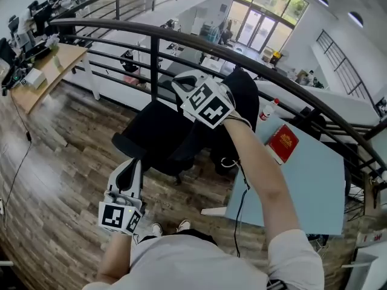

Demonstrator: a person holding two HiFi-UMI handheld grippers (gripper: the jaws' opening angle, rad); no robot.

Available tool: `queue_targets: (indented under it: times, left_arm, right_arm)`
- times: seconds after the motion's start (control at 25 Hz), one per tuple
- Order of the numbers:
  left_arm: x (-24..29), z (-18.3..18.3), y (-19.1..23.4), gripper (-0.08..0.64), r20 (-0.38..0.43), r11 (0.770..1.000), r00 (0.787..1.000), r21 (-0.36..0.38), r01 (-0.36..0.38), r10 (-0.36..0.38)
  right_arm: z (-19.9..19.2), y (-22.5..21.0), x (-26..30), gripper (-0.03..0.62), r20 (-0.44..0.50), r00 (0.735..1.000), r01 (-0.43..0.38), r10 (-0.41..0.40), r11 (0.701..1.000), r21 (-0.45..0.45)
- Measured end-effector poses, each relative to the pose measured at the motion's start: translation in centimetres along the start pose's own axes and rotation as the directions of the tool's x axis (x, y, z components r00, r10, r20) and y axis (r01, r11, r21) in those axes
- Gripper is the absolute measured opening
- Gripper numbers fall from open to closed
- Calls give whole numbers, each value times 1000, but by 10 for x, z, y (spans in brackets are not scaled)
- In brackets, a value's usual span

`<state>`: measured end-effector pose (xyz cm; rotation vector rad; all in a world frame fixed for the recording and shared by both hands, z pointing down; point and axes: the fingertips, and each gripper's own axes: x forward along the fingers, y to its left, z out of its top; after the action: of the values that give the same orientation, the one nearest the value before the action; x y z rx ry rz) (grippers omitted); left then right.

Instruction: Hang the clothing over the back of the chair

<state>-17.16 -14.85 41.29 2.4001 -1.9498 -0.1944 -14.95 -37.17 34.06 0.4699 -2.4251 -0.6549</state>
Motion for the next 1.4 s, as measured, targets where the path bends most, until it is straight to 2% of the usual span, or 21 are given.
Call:
queue_targets:
  times: [0.16, 0.24, 0.4, 0.56, 0.68, 0.84, 1.16, 1.4]
  left_arm:
    - [-6, -4, -3, 29, -4, 1000, 1000, 1, 29, -29]
    - [-9, -5, -2, 29, -7, 999, 999, 1, 36, -36]
    - [-14, -4, 1, 29, -11, 999, 998, 6, 54, -54]
    - [-18, -2, 1, 29, -1, 997, 997, 14, 79, -79]
    - [-21, 2, -1, 29, 8, 994, 995, 23, 104, -104]
    - [-25, 9, 0, 29, 22, 991, 991, 40, 130, -131]
    - [-37, 26, 13, 29, 58, 987, 987, 72, 143, -147]
    - [-44, 34, 20, 29, 72, 989, 990, 87, 117, -124]
  right_arm:
    - [8, 17, -32, 17, 83, 996, 29, -33, 998, 54]
    - [5, 22, -45, 17, 93, 995, 33, -45, 992, 124]
    - [0, 31, -79, 17, 130, 988, 45, -85, 956, 289]
    - [-17, 32, -114, 17, 133, 970, 143, -205, 917, 372]
    - [-30, 35, -145, 17, 137, 946, 209, -292, 878, 431]
    - [-45, 42, -184, 17, 128, 909, 281, -396, 811, 513]
    - [-64, 67, -259, 17, 75, 809, 452, -583, 699, 554]
    - [-72, 90, -300, 17, 64, 760, 507, -647, 651, 565]
